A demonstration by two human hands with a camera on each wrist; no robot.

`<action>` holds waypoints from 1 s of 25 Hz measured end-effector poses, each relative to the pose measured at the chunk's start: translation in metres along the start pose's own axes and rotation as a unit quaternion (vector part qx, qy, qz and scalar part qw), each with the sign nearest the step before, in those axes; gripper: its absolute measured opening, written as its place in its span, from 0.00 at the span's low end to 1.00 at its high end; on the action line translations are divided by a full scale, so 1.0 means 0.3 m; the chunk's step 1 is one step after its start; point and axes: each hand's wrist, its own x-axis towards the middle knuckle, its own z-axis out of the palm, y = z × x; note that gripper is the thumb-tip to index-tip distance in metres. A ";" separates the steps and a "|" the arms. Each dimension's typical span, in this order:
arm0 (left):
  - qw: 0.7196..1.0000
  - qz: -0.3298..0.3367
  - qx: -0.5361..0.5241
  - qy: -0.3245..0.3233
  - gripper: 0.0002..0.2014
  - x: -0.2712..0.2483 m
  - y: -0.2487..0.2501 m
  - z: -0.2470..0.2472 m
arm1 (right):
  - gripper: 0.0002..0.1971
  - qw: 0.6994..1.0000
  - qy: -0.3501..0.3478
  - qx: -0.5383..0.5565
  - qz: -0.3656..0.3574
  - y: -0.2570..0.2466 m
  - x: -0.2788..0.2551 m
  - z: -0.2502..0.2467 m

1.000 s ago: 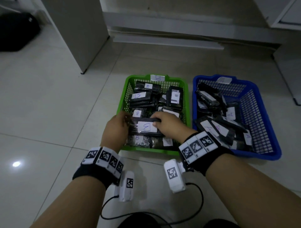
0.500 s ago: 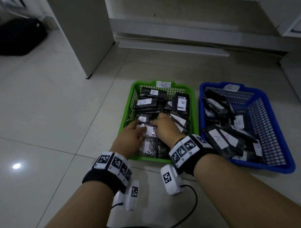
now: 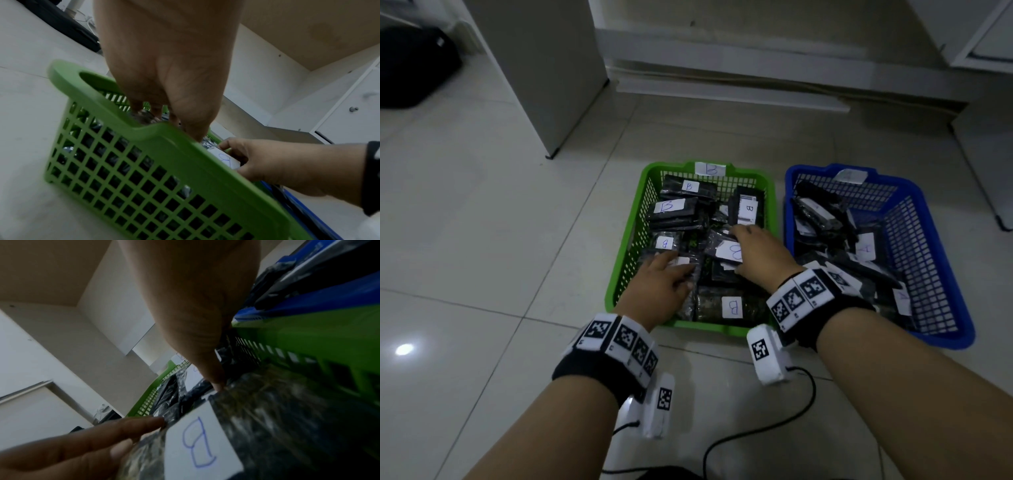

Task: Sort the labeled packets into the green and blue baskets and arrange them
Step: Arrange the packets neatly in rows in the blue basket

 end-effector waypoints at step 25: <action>0.999 -0.001 0.034 -0.036 0.33 0.028 0.163 0.029 | 0.21 0.995 -0.051 0.039 -0.080 0.076 -0.122 -0.016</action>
